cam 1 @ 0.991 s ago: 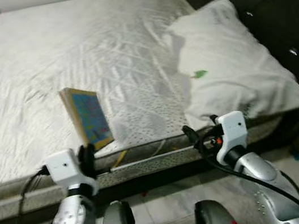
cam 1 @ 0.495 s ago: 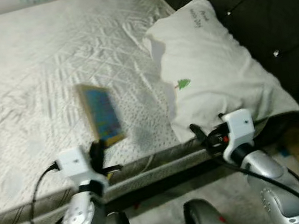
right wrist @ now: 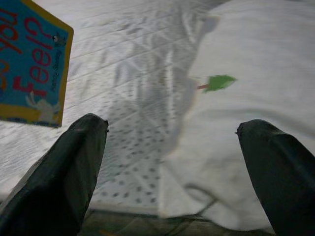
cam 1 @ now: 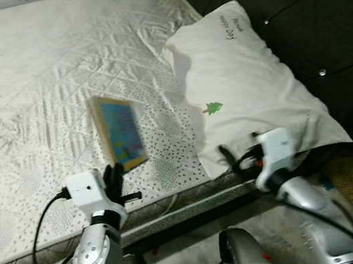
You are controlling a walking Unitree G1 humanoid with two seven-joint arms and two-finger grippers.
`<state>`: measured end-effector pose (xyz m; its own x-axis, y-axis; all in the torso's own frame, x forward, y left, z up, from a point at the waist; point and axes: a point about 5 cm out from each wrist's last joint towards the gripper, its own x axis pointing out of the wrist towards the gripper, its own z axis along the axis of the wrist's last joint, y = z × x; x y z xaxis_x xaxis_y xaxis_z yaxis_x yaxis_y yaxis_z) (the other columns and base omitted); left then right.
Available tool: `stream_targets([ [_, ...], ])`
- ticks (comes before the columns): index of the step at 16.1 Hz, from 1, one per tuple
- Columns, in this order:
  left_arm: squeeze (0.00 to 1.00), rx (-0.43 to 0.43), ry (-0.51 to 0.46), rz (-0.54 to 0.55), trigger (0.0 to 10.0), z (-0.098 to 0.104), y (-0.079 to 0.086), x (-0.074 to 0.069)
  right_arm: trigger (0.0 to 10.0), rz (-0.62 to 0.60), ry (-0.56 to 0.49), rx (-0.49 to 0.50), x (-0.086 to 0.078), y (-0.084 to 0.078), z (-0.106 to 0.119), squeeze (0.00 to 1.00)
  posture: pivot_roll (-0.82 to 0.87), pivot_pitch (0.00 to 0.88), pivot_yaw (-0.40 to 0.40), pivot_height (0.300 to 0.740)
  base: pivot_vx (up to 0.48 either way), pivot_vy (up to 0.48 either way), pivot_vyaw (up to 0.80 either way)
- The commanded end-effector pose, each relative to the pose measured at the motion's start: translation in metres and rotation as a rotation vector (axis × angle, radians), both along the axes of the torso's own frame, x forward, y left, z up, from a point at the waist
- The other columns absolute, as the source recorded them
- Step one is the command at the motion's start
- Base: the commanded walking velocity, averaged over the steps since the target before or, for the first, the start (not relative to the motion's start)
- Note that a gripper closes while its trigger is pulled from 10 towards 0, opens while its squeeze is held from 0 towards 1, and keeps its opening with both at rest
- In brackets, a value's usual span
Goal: Clean up the room
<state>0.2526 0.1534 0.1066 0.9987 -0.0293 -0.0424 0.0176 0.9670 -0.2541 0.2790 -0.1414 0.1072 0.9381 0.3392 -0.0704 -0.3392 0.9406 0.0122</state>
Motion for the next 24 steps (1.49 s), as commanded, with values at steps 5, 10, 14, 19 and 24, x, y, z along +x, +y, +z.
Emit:
stream_targets([
  [5, 0.00, 0.004, -0.012, 0.022, 10.0, 0.002, 0.003, -0.001, 10.0, 0.013, -0.005, -0.016, -0.002, 0.000, -0.001, 0.00, -0.12, 0.178, -0.034, 0.631, 0.000, 0.000, 0.80],
  [10, 0.00, 0.003, -0.010, 0.029, 10.0, 0.002, 0.004, -0.002, 10.0, -0.012, 0.004, -0.004, 0.000, -0.003, -0.001, 0.00, -0.12, 0.182, -0.038, 0.631, 0.000, 0.000, 0.00],
  [14, 0.00, 0.001, -0.010, 0.025, 10.0, 0.003, 0.004, -0.002, 10.0, -0.005, 0.012, 0.009, -0.002, -0.001, -0.002, 0.00, -0.12, 0.184, -0.037, 0.596, 0.000, 0.000, 0.00],
  [19, 0.00, -0.041, 0.011, -0.020, 10.0, 0.002, 0.003, 0.006, 10.0, -0.027, 0.009, -0.001, -0.001, -0.005, -0.002, 0.00, -0.13, 0.188, -0.039, 0.586, 0.000, 0.000, 0.00],
  [24, 0.00, -0.191, 0.055, -0.149, 10.0, 0.005, -0.001, 0.038, 10.0, -0.056, 0.015, -0.023, -0.011, -0.016, -0.001, 0.00, -0.17, 0.200, -0.047, 0.586, 0.000, 0.000, 0.00],
])
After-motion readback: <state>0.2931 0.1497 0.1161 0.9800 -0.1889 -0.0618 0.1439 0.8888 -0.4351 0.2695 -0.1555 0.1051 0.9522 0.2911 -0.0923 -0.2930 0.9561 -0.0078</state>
